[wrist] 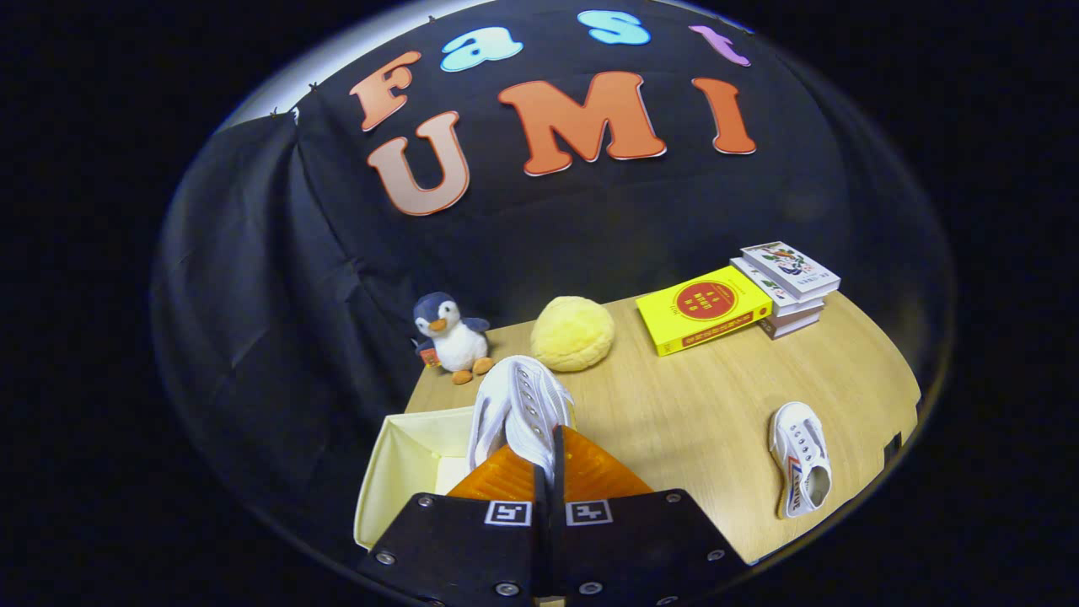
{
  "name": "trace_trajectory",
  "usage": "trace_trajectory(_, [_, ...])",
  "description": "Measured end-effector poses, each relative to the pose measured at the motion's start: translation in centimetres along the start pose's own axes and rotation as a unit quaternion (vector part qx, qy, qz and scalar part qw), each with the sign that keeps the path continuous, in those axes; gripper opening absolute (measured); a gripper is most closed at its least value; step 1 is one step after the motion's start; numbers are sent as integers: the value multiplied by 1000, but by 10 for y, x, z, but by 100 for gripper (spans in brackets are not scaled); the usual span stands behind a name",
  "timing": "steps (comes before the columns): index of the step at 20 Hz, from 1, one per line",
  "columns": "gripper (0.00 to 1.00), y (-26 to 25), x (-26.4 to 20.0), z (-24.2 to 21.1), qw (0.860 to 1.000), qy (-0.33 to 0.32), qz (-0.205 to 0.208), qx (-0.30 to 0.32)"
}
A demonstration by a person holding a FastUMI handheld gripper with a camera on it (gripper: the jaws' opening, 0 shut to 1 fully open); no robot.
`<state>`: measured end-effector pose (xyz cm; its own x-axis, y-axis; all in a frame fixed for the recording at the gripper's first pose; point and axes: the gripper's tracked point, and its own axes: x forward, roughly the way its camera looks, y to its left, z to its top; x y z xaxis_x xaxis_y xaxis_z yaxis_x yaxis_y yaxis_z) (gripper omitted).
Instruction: Open the storage box then place both shoes into the box .Put the left shoe in first, then the right shoe, with the right side of both shoes facing outward in a uniform manner.
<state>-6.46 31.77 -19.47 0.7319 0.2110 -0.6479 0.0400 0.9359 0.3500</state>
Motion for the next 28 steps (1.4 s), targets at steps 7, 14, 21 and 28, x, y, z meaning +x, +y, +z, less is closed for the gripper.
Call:
trace_trajectory(7, [1,84,29,-47,997,66,39,-20])
trace_trajectory(14, [1,101,61,-114,988,149,4,-40])
trace_trajectory(21, [1,114,88,-156,980,196,-17,-44])
trace_trajectory(28, [7,120,80,-198,956,282,19,-81])
